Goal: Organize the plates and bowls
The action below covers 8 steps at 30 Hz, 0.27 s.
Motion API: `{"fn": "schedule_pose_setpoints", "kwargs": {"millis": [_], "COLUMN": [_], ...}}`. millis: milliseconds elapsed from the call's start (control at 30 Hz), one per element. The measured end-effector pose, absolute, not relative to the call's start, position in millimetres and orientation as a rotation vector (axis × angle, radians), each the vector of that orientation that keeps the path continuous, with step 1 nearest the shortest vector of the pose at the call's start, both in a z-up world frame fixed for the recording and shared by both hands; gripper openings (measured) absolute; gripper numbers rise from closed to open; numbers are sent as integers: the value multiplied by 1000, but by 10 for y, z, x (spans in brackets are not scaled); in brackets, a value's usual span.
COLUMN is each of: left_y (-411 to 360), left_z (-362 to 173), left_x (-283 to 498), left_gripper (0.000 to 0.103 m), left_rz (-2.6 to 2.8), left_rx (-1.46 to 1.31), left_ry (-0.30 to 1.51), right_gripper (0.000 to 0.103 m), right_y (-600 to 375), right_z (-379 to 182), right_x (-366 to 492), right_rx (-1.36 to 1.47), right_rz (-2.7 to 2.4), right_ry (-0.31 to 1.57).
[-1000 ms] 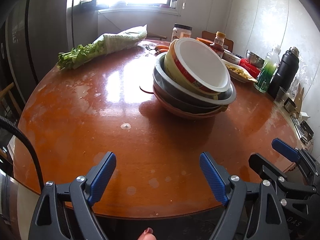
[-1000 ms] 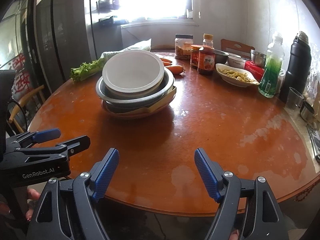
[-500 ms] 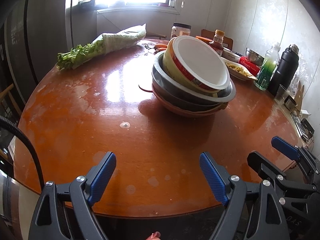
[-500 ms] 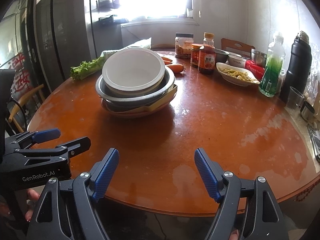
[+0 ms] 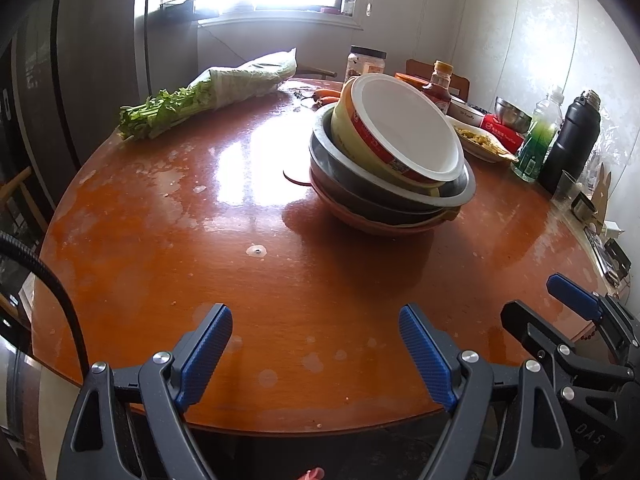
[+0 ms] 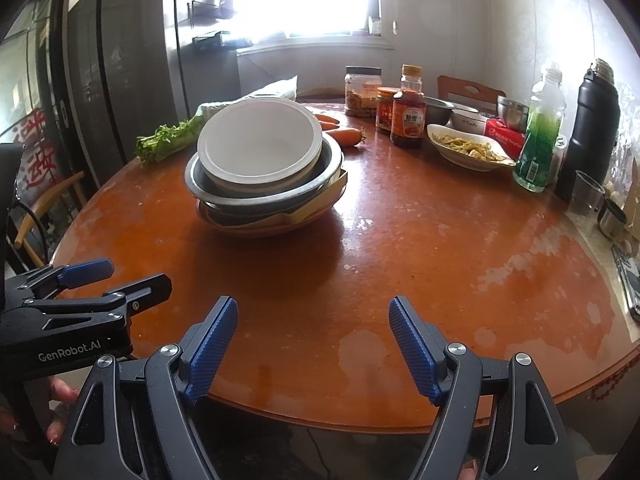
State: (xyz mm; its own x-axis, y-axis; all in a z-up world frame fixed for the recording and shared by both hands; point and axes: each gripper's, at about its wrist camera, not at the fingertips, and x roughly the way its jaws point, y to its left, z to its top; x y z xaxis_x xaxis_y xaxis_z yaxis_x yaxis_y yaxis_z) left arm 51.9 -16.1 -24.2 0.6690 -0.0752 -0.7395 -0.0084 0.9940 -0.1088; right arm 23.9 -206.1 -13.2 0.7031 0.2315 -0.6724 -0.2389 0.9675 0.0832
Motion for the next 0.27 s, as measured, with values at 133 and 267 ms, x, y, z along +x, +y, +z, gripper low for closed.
{"fn": "schedule_pose_setpoints", "kwargs": {"millis": [133, 267], "left_y": [-156, -130], "left_z": [-232, -203], "left_x": [521, 548], "left_gripper": [85, 85], "left_rz": [-23, -1], "left_rx": [-96, -87], "left_ry": [835, 825], "right_gripper": [79, 79], "right_y": [-2090, -2124], "right_z": [-122, -113], "right_x": [254, 301], "right_rx": [-12, -8], "right_rz": [260, 259], "right_ry": [741, 740]}}
